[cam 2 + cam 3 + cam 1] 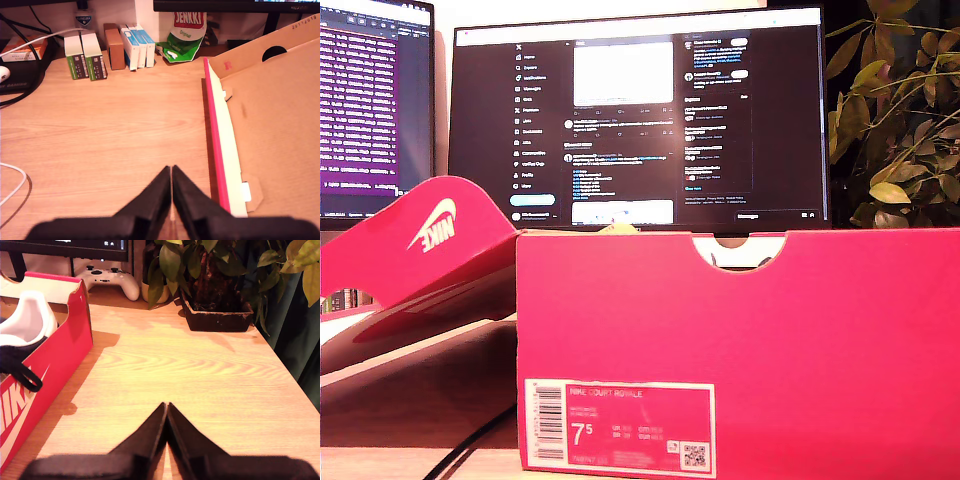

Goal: Close the red shoebox by pushing the lid with your left arm and holding the box in place with your right arm

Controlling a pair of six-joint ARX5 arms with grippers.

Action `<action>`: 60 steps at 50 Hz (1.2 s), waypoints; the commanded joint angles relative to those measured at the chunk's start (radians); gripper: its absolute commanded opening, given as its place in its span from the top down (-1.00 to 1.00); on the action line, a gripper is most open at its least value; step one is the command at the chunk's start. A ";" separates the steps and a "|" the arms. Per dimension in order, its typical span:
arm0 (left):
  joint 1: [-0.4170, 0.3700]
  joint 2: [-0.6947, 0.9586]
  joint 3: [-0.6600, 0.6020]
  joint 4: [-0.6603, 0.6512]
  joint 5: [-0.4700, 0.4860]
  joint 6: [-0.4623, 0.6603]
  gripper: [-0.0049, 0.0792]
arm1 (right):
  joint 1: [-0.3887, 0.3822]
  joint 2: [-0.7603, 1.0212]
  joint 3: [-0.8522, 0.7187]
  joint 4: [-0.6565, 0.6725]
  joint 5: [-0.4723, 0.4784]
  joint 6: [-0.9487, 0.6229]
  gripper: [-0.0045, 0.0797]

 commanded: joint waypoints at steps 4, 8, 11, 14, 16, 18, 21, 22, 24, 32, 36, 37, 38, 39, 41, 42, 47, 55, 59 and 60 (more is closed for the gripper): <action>-0.004 -0.008 -0.023 -0.016 0.002 0.003 0.93 | 0.006 -0.006 -0.020 0.007 0.006 0.002 0.92; -0.003 -0.008 -0.023 -0.014 0.003 0.003 0.93 | 0.006 -0.006 -0.020 0.007 0.006 0.002 0.92; -0.003 -0.008 -0.023 -0.014 0.005 0.002 0.93 | 0.006 -0.006 -0.020 0.007 0.006 0.002 0.92; -0.004 -0.008 -0.023 -0.014 0.006 -0.005 0.93 | 0.006 -0.006 -0.020 0.007 0.006 0.002 0.92; -0.004 -0.008 -0.023 -0.014 0.006 -0.005 0.93 | 0.006 -0.006 -0.020 0.007 0.006 0.002 0.92; -0.003 -0.008 -0.023 -0.014 0.005 -0.005 0.93 | 0.006 -0.006 -0.020 0.007 0.006 0.002 0.92; -0.003 -0.008 -0.023 -0.014 0.005 -0.005 0.93 | 0.006 -0.006 -0.020 0.007 0.006 0.002 0.92; -0.003 -0.008 -0.023 -0.014 0.005 -0.005 0.93 | 0.006 -0.006 -0.020 0.007 0.006 0.002 0.92; -0.004 -0.008 -0.023 -0.011 0.005 -0.005 0.93 | 0.006 -0.006 -0.020 0.007 0.006 0.002 0.92; -0.004 -0.008 -0.023 -0.007 0.005 -0.005 0.93 | 0.006 -0.006 -0.020 0.007 0.005 0.005 0.92; -0.004 -0.008 -0.023 -0.005 0.006 -0.040 0.93 | 0.006 -0.006 -0.020 0.011 -0.029 0.063 0.92; -0.004 -0.008 -0.023 -0.001 0.006 -0.060 0.93 | 0.006 -0.006 -0.020 0.012 -0.034 0.082 0.92; -0.003 -0.008 -0.023 0.004 0.005 -0.064 0.93 | 0.006 -0.006 -0.020 0.014 -0.037 0.082 0.92; -0.004 -0.008 -0.023 0.011 0.005 -0.064 0.93 | 0.006 -0.006 -0.020 0.018 -0.041 0.128 0.92; -0.004 -0.008 -0.023 0.030 0.006 -0.121 0.93 | 0.006 -0.006 -0.020 0.035 -0.045 0.194 0.92; -0.004 -0.008 -0.023 0.042 0.006 -0.128 0.93 | 0.006 -0.006 -0.020 0.043 -0.047 0.220 0.92; -0.004 -0.008 -0.023 0.105 0.017 -0.184 0.93 | 0.006 -0.006 -0.020 0.118 -0.065 0.330 0.92; -0.003 -0.008 -0.011 0.157 0.099 -0.253 0.93 | 0.006 -0.006 0.017 0.190 -0.181 0.427 0.92; -0.003 -0.006 -0.001 0.156 0.140 -0.294 0.93 | 0.006 -0.004 0.050 0.180 -0.215 0.471 0.92; -0.003 -0.004 0.001 0.156 0.146 -0.308 0.93 | 0.006 -0.003 0.057 0.175 -0.221 0.481 0.92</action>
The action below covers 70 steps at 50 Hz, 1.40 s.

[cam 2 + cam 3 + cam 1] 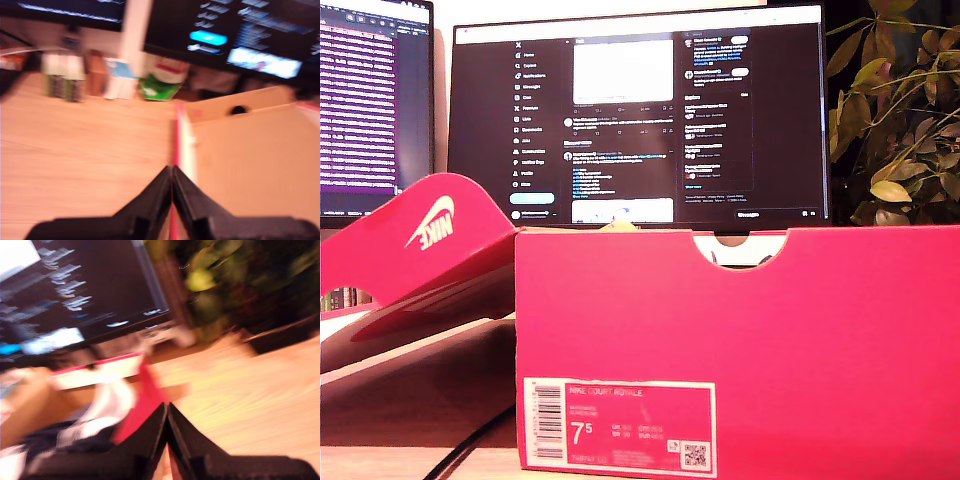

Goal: Close the red shoebox by pushing the lid with your left arm and holding the box in place with your right arm

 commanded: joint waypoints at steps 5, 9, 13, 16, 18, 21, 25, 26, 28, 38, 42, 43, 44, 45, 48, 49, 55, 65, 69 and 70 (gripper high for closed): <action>-0.003 0.014 0.018 0.002 0.054 -0.035 0.93 | 0.005 0.014 0.093 -0.026 -0.024 0.050 0.92; 0.000 0.043 0.040 0.000 0.073 -0.035 0.93 | 0.005 0.043 0.132 -0.050 -0.036 0.051 0.92; 0.006 0.086 0.068 0.002 0.099 -0.035 0.93 | 0.004 0.092 0.172 -0.072 -0.056 0.051 0.92; 0.012 0.131 0.092 0.002 0.123 -0.035 0.93 | 0.004 0.140 0.200 -0.084 -0.069 0.050 0.92; 0.018 0.165 0.109 0.002 0.141 -0.035 0.93 | 0.004 0.174 0.212 -0.084 -0.079 0.048 0.92; 0.029 0.225 0.135 0.003 0.164 -0.034 0.93 | 0.003 0.235 0.232 -0.084 -0.098 0.039 0.92; 0.048 0.316 0.166 0.009 0.201 -0.029 0.93 | 0.003 0.330 0.256 -0.083 -0.126 0.026 0.92; 0.055 0.341 0.174 0.010 0.212 -0.029 0.93 | 0.003 0.354 0.261 -0.082 -0.133 0.023 0.92; 0.067 0.392 0.193 0.009 0.233 -0.017 0.93 | 0.003 0.402 0.272 -0.079 -0.150 0.008 0.92; 0.160 0.655 0.290 0.010 0.327 0.065 0.93 | 0.001 0.622 0.320 -0.076 -0.215 -0.045 0.92; 0.209 0.769 0.334 0.015 0.379 0.106 0.93 | -0.005 0.694 0.331 -0.059 -0.254 -0.063 0.92; 0.222 0.799 0.344 0.018 0.393 0.112 0.93 | -0.008 0.715 0.332 -0.051 -0.266 -0.063 0.92; 0.234 0.828 0.356 0.021 0.410 0.112 0.93 | -0.010 0.731 0.332 -0.043 -0.278 -0.063 0.92; 0.244 0.854 0.364 0.024 0.426 0.112 0.93 | -0.011 0.747 0.332 -0.036 -0.291 -0.063 0.92; 0.275 0.942 0.397 0.026 0.467 0.143 0.93 | -0.014 0.794 0.332 -0.013 -0.323 -0.063 0.92; 0.284 0.971 0.409 0.026 0.480 0.158 0.93 | -0.016 0.811 0.332 -0.006 -0.333 -0.063 0.92; 0.317 1.133 0.463 0.027 0.539 0.201 0.93 | -0.016 0.897 0.332 0.024 -0.361 -0.063 0.92; 0.312 1.364 0.530 0.030 0.603 0.237 0.93 | -0.016 1.014 0.332 0.096 -0.410 -0.068 0.92; 0.302 1.425 0.542 0.037 0.611 0.246 0.93 | -0.016 1.052 0.332 0.114 -0.423 -0.069 0.92; 0.299 1.436 0.544 0.039 0.610 0.256 0.93 | -0.016 1.062 0.332 0.118 -0.425 -0.070 0.92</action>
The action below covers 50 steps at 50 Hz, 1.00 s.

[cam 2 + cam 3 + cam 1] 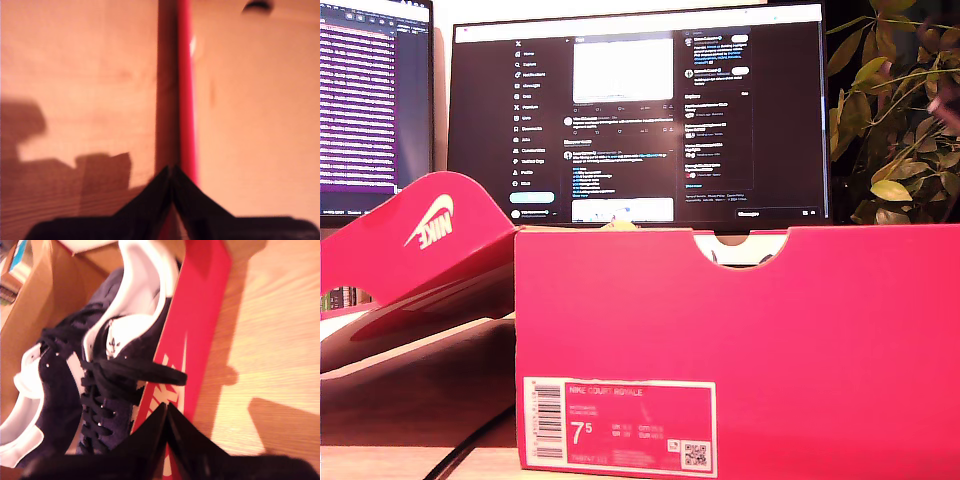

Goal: Close the red shoebox by pushing the lid with your left arm and holding the box in place with your right arm

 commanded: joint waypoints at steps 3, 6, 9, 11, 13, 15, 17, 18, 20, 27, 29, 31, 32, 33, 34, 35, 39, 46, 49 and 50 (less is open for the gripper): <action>-0.016 0.051 0.013 0.021 0.008 0.022 0.93 | -0.007 0.047 0.011 0.024 -0.012 -0.008 0.92; -0.024 0.076 0.016 0.025 0.009 0.022 0.93 | -0.007 0.074 0.011 0.032 -0.019 -0.019 0.92; -0.036 0.098 0.018 0.026 0.016 0.022 0.93 | -0.006 0.100 0.010 0.038 -0.019 -0.025 0.92; -0.044 0.109 0.018 0.026 0.018 0.022 0.93 | -0.006 0.117 0.011 0.047 -0.023 -0.025 0.92; -0.055 0.121 0.018 0.026 0.018 0.021 0.93 | -0.006 0.134 0.010 0.055 -0.026 -0.026 0.92; -0.067 0.129 0.018 0.026 0.018 0.022 0.93 | -0.006 0.148 0.010 0.064 -0.033 -0.026 0.92; -0.080 0.134 0.018 0.029 0.019 0.021 0.93 | -0.006 0.160 0.011 0.074 -0.043 -0.026 0.92; -0.088 0.135 0.018 0.029 0.018 0.020 0.93 | -0.006 0.166 0.011 0.079 -0.047 -0.026 0.92; -0.103 0.139 0.018 0.034 0.019 0.018 0.93 | -0.006 0.177 0.010 0.089 -0.058 -0.025 0.92; -0.150 0.139 0.018 0.050 0.020 0.008 0.93 | 0.006 0.203 0.011 0.122 -0.090 -0.025 0.92; -0.161 0.139 0.018 0.057 0.021 -0.003 0.93 | 0.012 0.205 0.011 0.129 -0.094 -0.025 0.92; -0.169 0.139 0.020 0.059 0.023 -0.007 0.93 | 0.018 0.207 0.011 0.132 -0.094 -0.025 0.92; -0.173 0.139 0.022 0.059 0.023 -0.007 0.93 | 0.022 0.207 0.011 0.133 -0.094 -0.025 0.92; -0.175 0.139 0.025 0.058 0.023 -0.007 0.93 | 0.025 0.208 0.011 0.133 -0.094 -0.025 0.92; -0.176 0.139 0.027 0.058 0.023 -0.007 0.93 | 0.027 0.208 0.011 0.133 -0.094 -0.025 0.92; -0.176 0.138 0.031 0.057 0.023 -0.008 0.93 | 0.031 0.209 0.011 0.132 -0.094 -0.025 0.92; -0.175 0.137 0.048 0.050 0.031 -0.008 0.93 | 0.046 0.209 0.011 0.133 -0.094 -0.025 0.92; -0.172 0.137 0.093 0.010 0.073 -0.008 0.93 | 0.066 0.209 0.011 0.132 -0.096 -0.025 0.92; -0.172 0.136 0.118 -0.016 0.092 -0.008 0.93 | 0.074 0.209 0.011 0.132 -0.096 -0.025 0.92; -0.172 0.134 0.126 -0.026 0.098 -0.008 0.93 | 0.077 0.209 0.011 0.132 -0.096 -0.025 0.92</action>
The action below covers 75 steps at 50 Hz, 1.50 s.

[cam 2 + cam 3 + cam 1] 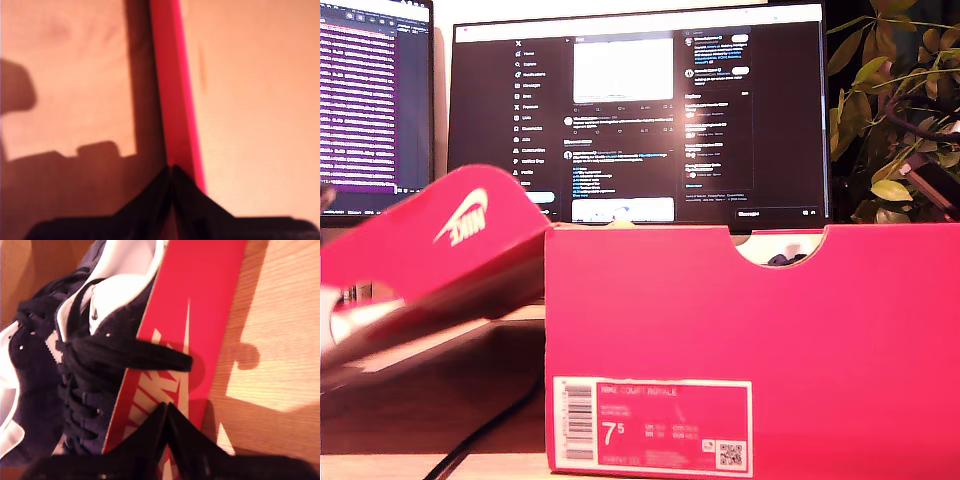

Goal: Close the red shoebox by pushing the lid with your left arm and holding the box in place with your right arm

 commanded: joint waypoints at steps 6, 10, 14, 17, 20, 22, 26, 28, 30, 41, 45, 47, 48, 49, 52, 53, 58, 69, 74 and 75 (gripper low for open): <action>-0.023 -0.013 0.065 -0.056 0.072 -0.002 0.93 | 0.054 0.010 0.011 0.005 -0.032 -0.002 0.92; -0.023 -0.037 0.094 -0.091 0.077 -0.002 0.93 | 0.058 0.010 0.011 0.004 -0.037 -0.003 0.92; -0.023 -0.068 0.113 -0.116 0.087 -0.002 0.93 | 0.063 0.010 0.011 0.003 -0.044 -0.003 0.92; -0.024 -0.094 0.126 -0.134 0.093 -0.002 0.93 | 0.065 0.010 0.011 0.003 -0.057 -0.003 0.92; -0.024 -0.121 0.138 -0.150 0.104 -0.002 0.93 | 0.068 0.010 0.011 0.003 -0.063 -0.002 0.92; -0.024 -0.145 0.146 -0.161 0.110 -0.003 0.93 | 0.072 0.010 0.011 0.003 -0.063 -0.002 0.92; -0.024 -0.188 0.155 -0.177 0.128 -0.003 0.93 | 0.084 0.010 0.011 0.004 -0.063 -0.002 0.92; -0.026 -0.215 0.157 -0.180 0.132 -0.009 0.93 | 0.090 0.010 0.011 0.005 -0.063 -0.002 0.92; -0.029 -0.238 0.157 -0.179 0.133 -0.026 0.93 | 0.097 0.010 0.011 0.006 -0.063 -0.002 0.92; -0.087 -0.340 0.158 -0.171 0.133 -0.085 0.93 | 0.156 0.010 0.011 0.034 -0.063 0.008 0.92; -0.130 -0.359 0.158 -0.156 0.132 -0.107 0.93 | 0.171 0.010 0.011 0.055 -0.063 0.029 0.92; -0.153 -0.364 0.158 -0.139 0.132 -0.124 0.93 | 0.177 0.010 0.011 0.064 -0.063 0.029 0.92; -0.165 -0.365 0.158 -0.127 0.132 -0.135 0.93 | 0.180 0.010 0.011 0.066 -0.063 0.029 0.92; -0.178 -0.365 0.158 -0.115 0.132 -0.135 0.93 | 0.180 0.010 0.012 0.066 -0.063 0.029 0.92; -0.214 -0.365 0.158 -0.075 0.125 -0.171 0.93 | 0.180 0.010 0.014 0.067 -0.063 0.029 0.92; -0.228 -0.365 0.158 -0.059 0.123 -0.171 0.93 | 0.180 0.010 0.014 0.066 -0.063 0.028 0.92; -0.297 -0.364 0.158 0.010 0.090 -0.234 0.93 | 0.175 0.010 0.014 0.066 -0.062 0.027 0.92; -0.426 -0.364 0.158 0.119 -0.016 -0.300 0.93 | 0.100 0.010 0.014 0.052 -0.057 -0.003 0.92; -0.483 -0.364 0.158 0.186 -0.097 -0.313 0.93 | 0.025 0.010 0.014 0.029 -0.052 -0.033 0.92; -0.494 -0.364 0.158 0.203 -0.111 -0.319 0.93 | 0.009 0.010 0.014 0.024 -0.051 -0.039 0.92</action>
